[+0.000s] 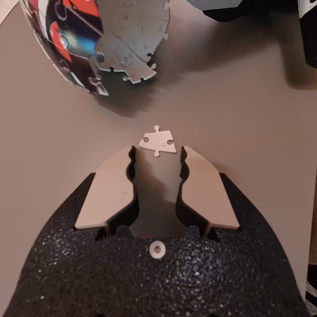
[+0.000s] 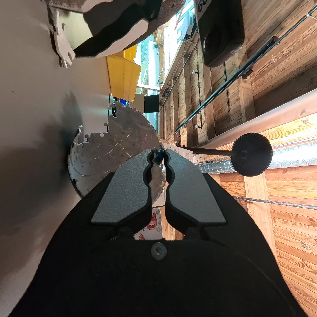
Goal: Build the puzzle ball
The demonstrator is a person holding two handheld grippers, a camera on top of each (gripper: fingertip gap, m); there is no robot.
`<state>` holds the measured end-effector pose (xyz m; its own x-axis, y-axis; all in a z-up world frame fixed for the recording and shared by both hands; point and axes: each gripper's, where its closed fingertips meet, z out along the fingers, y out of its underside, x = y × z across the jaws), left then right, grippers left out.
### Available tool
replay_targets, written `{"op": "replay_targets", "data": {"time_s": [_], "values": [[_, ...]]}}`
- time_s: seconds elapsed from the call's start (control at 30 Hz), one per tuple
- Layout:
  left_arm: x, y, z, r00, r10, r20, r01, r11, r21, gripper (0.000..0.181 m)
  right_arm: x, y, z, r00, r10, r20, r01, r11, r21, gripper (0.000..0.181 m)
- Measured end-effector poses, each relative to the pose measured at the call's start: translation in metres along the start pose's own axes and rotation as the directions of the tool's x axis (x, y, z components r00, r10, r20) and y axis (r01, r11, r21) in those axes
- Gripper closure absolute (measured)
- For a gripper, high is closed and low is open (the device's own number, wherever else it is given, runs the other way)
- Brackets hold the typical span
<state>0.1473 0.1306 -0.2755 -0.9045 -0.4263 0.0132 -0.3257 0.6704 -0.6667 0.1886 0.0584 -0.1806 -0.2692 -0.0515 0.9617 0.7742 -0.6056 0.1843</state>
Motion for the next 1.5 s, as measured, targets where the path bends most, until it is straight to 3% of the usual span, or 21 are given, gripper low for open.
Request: {"op": "replay_targets", "data": {"time_s": [0.2,0.5,0.8,1.2,1.5], "values": [[-0.005,-0.001,0.001,1.000,-0.008,0.011,0.008,1.000,0.026,0.132,0.000,-0.002,-0.001,1.000,0.000,0.000,0.000,1.000,0.008,0.170],[-0.007,-0.007,0.006,0.996,-0.060,0.061,0.057,0.998,0.038,0.157,-0.002,-0.002,0.000,1.000,-0.019,0.011,0.018,1.000,0.015,0.170],[-0.006,-0.013,0.011,0.980,-0.137,0.145,0.133,0.990,0.035,0.149,-0.002,0.004,0.009,0.998,-0.013,0.062,0.011,0.999,0.037,0.171],[-0.005,-0.011,0.008,0.981,-0.158,0.111,0.155,0.987,0.034,0.133,0.002,0.020,0.032,0.993,0.002,0.118,-0.013,0.995,0.095,0.174],[-0.035,-0.041,-0.008,0.962,-0.186,0.199,0.148,0.971,0.190,0.137,0.005,0.027,0.041,0.989,0.076,0.129,-0.090,0.990,0.105,0.175]]}}
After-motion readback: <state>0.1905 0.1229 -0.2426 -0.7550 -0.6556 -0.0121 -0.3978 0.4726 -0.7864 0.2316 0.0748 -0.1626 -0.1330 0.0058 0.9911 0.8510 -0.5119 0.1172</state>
